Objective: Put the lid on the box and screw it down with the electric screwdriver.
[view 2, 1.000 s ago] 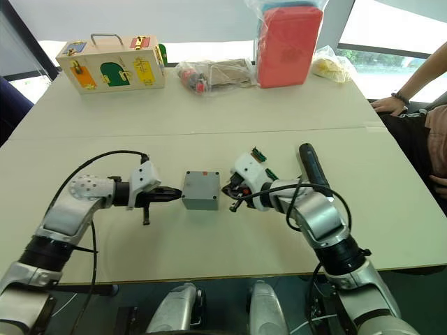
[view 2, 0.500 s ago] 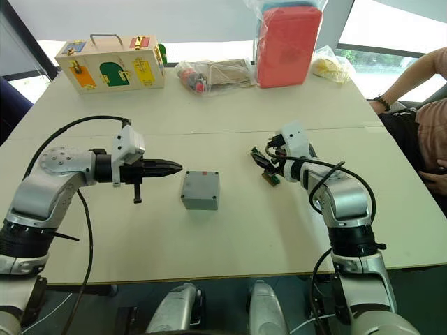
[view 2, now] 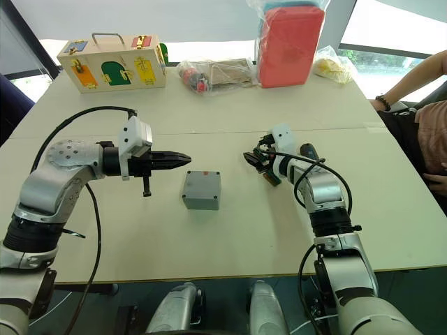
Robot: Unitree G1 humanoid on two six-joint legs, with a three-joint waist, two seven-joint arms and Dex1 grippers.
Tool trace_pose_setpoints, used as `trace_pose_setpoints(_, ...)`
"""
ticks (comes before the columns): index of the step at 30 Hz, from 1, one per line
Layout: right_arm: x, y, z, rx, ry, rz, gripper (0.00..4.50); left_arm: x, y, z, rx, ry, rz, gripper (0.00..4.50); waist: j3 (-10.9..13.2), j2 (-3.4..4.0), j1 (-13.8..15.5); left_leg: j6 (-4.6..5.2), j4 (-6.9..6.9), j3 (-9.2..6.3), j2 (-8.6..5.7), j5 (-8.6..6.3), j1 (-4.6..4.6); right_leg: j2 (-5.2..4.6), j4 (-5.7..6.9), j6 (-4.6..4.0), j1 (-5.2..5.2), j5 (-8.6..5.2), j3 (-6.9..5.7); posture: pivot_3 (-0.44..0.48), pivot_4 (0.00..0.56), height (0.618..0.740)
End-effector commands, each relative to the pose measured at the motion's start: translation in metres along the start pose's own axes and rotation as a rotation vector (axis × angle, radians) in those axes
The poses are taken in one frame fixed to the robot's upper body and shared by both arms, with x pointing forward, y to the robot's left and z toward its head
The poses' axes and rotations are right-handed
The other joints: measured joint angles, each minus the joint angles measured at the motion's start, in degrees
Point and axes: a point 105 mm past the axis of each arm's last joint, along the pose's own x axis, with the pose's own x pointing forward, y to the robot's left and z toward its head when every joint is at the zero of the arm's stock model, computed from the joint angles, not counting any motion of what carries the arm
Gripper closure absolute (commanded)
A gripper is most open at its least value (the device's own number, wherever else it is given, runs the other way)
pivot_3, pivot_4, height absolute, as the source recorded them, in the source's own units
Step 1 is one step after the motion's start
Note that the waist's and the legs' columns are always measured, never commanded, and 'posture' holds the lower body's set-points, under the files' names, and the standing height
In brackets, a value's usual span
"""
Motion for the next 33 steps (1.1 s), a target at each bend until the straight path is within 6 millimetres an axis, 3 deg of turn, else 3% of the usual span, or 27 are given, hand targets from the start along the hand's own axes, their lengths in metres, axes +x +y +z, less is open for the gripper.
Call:
trace_pose_setpoints(1, 0.001, -0.001, 0.017, -0.021, -0.053, -0.005, 0.13, 0.000, -0.003, 0.009, 0.031, -0.020, -0.001, 4.50, 0.0, 0.00, 0.0, 0.00, 0.00, 0.00, 0.00, 0.00, 0.00, 0.00, 0.00, 0.00, 0.00, 0.00, 0.00, 0.000, 0.150, 0.730)
trace_pose_setpoints(7, 0.001, -0.004, 0.015, -0.017, -0.057, -0.014, 0.13, 0.001, -0.003, 0.009, 0.031, -0.022, 0.000, 4.50, 0.0, 0.01, -0.1, 0.00, 0.00, -0.01, 0.00, 0.00, 0.00, 0.00, 0.01, 0.00, 0.00, 0.00, 0.00, 0.000, 0.150, 0.730)
trace_pose_setpoints(10, 0.001, -0.004, 0.016, -0.016, -0.060, -0.016, 0.74, 0.002, -0.003, 0.009, 0.029, -0.025, -0.002, 4.50, 0.0, 0.01, 0.0, 0.00, 0.00, -0.01, 0.00, 0.00, 0.00, 0.00, 0.01, 0.00, 0.00, 0.00, 0.00, 0.000, 0.150, 0.730)
trace_pose_setpoints(19, 0.000, -0.006, 0.017, -0.015, -0.064, -0.022, 4.36, 0.004, -0.005, 0.009, 0.026, -0.031, -0.008, 4.50, 0.0, 0.01, 0.0, 0.00, 0.00, 0.00, 0.00, 0.00, 0.00, 0.00, 0.01, 0.00, 0.00, 0.00, 0.00, 0.000, 0.150, 0.730)
trace_pose_setpoints(28, -0.004, -0.008, 0.022, -0.014, -0.076, -0.027, 4.44, 0.006, -0.006, 0.009, 0.022, -0.037, -0.014, 4.50, 0.0, 0.01, 0.0, 0.00, 0.00, 0.00, 0.00, 0.00, 0.00, 0.00, 0.01, 0.00, 0.00, 0.00, 0.00, 0.000, 0.150, 0.730)
trace_pose_setpoints(33, -0.014, -0.006, 0.041, -0.002, -0.124, -0.009, 4.44, 0.006, -0.007, 0.007, 0.017, -0.032, -0.018, 4.50, 0.0, 0.03, 0.0, 0.00, 0.00, -0.01, 0.01, 0.00, 0.00, 0.00, 0.01, 0.00, -0.01, 0.00, 0.00, 0.000, 0.150, 0.730)
